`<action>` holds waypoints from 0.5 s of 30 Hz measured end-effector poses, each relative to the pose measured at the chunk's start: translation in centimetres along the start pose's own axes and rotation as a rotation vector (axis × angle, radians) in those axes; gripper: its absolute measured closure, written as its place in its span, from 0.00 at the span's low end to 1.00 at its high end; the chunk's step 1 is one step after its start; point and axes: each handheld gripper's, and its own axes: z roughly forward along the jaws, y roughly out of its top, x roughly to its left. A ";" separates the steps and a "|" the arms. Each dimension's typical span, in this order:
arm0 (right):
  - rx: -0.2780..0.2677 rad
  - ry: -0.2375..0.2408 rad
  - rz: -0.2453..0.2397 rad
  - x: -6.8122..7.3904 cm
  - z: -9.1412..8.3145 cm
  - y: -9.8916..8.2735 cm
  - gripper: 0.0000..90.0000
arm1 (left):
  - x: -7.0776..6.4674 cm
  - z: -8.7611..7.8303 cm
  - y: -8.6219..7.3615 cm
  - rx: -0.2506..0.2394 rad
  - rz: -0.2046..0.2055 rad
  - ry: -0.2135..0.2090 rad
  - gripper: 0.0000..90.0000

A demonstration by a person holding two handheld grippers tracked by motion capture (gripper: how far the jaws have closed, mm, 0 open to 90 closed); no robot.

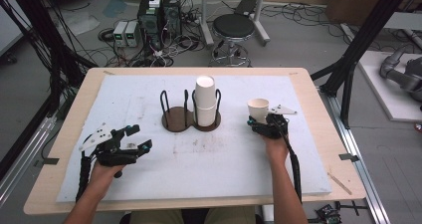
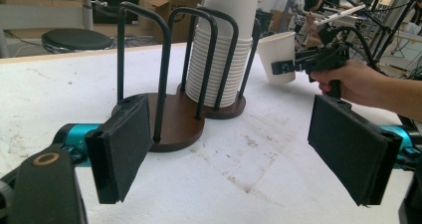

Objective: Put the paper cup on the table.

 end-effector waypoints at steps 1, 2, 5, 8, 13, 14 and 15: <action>0.011 0.001 0.005 0.0 -0.1 0.0 0.36 | 0.0 0.0 0.0 -0.002 -0.001 -0.001 0.19; 0.020 0.004 0.008 -0.1 -0.3 0.0 0.36 | 0.0 0.0 0.0 -0.003 -0.002 0.000 0.19; 0.049 0.014 -0.014 -0.3 -0.7 0.0 0.37 | 0.0 -0.1 -0.1 0.000 -0.005 0.001 0.20; 0.078 0.011 -0.031 -0.2 -1.1 -0.1 0.36 | -0.1 -0.2 -0.1 0.000 -0.005 0.003 0.20; 0.085 0.026 -0.016 -0.5 -1.7 -0.9 0.36 | -0.1 -0.2 -0.1 -0.001 -0.007 0.001 0.20; 0.079 0.035 -0.010 -0.6 -1.8 -1.2 0.36 | -0.1 -0.2 -0.1 0.000 -0.007 0.001 0.20; 0.074 0.038 -0.011 -0.7 -1.8 -1.3 0.36 | -0.1 -0.1 -0.1 0.001 -0.005 -0.001 0.20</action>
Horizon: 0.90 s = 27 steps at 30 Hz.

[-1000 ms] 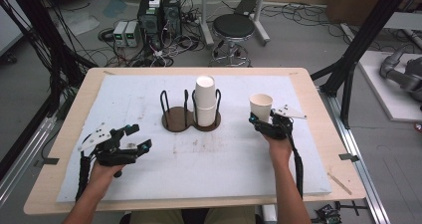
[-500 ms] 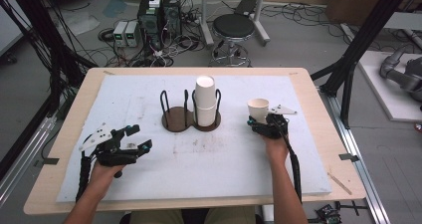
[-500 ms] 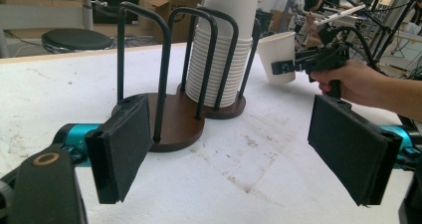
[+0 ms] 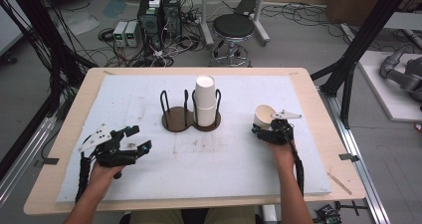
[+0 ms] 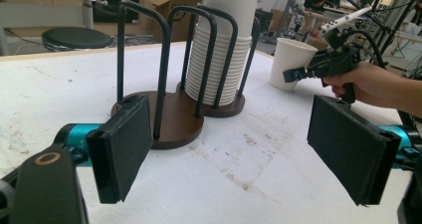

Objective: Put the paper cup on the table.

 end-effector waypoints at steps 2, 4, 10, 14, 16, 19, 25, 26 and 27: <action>0.008 -0.007 -0.015 0.1 0.0 0.1 0.36 | 0.0 0.0 0.0 0.001 0.000 -0.001 0.20; 0.006 -0.006 -0.018 0.1 0.1 0.1 0.36 | 0.0 0.0 0.0 0.000 -0.001 -0.001 0.20; 0.010 -0.024 -0.011 0.2 0.0 -0.1 0.18 | 0.1 0.0 0.0 0.002 -0.010 -0.008 0.20; -0.016 0.017 0.009 0.1 -0.8 -0.4 0.18 | 0.0 0.1 -0.1 0.012 -0.017 -0.013 0.20; -0.019 0.025 0.014 -0.1 -1.4 -0.4 0.18 | 0.0 0.1 -0.1 0.010 -0.021 -0.016 0.20; -0.037 0.026 0.007 -0.2 -2.5 -0.5 0.18 | 0.0 0.0 0.0 0.006 -0.023 -0.016 0.20; -0.088 0.047 -0.014 0.2 -5.1 -1.2 0.18 | 0.1 -0.1 0.0 0.000 -0.023 -0.011 0.20; -0.105 0.057 -0.015 0.3 -5.7 -1.3 0.18 | 0.1 -0.1 0.1 -0.003 -0.023 -0.011 0.20; -0.124 0.066 -0.022 0.4 -6.2 -1.4 0.18 | 0.1 -0.2 0.1 -0.004 -0.020 -0.010 0.20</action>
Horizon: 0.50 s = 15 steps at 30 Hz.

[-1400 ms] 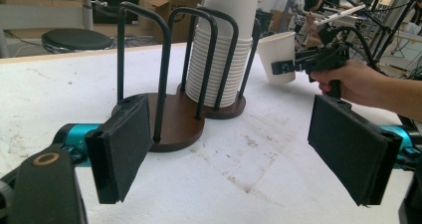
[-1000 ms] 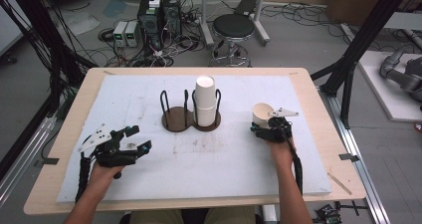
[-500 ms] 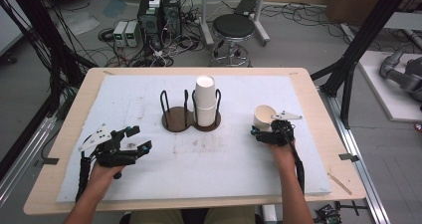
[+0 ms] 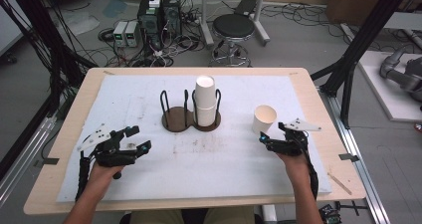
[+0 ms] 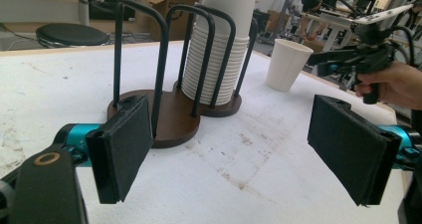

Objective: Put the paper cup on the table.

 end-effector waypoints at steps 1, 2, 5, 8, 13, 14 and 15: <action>-0.010 0.008 -0.004 0.2 -0.5 0.0 0.18 | 0.0 0.0 0.0 0.000 0.002 0.001 0.20; -0.019 0.015 -0.008 0.4 -0.8 -0.1 0.18 | 0.0 -0.1 0.0 -0.003 0.002 0.004 0.20; -0.075 0.028 -0.036 1.2 -2.4 -0.3 0.18 | 0.0 -0.3 0.1 -0.014 0.003 0.011 0.20; -0.105 0.049 -0.062 2.0 -3.6 -0.4 0.19 | 0.0 -0.7 0.4 -0.023 0.013 0.018 0.20; -0.142 0.067 -0.089 3.3 -4.7 -0.3 0.19 | 0.2 -1.2 0.5 -0.037 0.021 0.042 0.19; -0.145 0.073 -0.091 3.4 -4.8 -0.3 0.19 | 0.2 -1.3 0.5 -0.038 0.021 0.044 0.19; -0.146 0.079 -0.089 3.5 -4.9 -0.3 0.19 | 0.2 -1.3 0.5 -0.038 0.022 0.041 0.19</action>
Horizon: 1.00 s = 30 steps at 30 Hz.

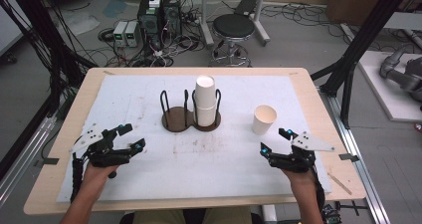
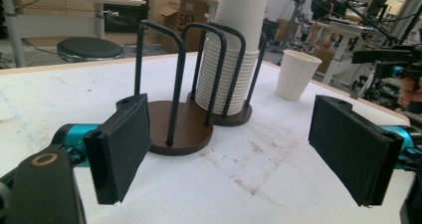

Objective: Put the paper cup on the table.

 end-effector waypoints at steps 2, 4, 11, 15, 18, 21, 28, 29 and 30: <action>0.004 0.000 -0.012 0.1 -0.1 0.0 0.19 | -0.1 -0.1 0.0 0.002 0.008 -0.001 0.19; -0.006 0.005 -0.011 0.2 -0.1 0.1 0.19 | -0.2 -0.2 0.0 0.004 0.015 0.002 0.19; -0.030 0.017 -0.009 0.5 -0.1 0.2 0.19 | -0.4 -0.6 -0.1 -0.002 0.014 0.006 0.19; -0.021 0.018 0.006 0.7 -0.4 0.0 0.19 | -0.7 -0.9 -0.1 -0.011 0.023 0.015 0.19; -0.030 0.015 0.012 0.9 -0.6 0.1 0.19 | -0.8 -1.0 -0.1 -0.010 0.025 0.016 0.19; -0.037 0.011 0.020 1.0 -0.7 0.1 0.19 | -0.9 -1.2 0.0 -0.012 0.036 0.014 0.19; -0.030 0.015 0.009 1.0 -0.5 0.1 0.19 | -0.9 -1.2 -0.1 -0.007 0.043 0.009 0.19; -0.031 0.016 0.009 1.0 -0.4 0.1 0.19 | -0.9 -1.1 -0.1 -0.007 0.042 0.008 0.19; -0.027 0.017 0.007 0.9 -0.3 0.0 0.19 | -0.9 -1.1 -0.1 -0.004 0.043 0.009 0.19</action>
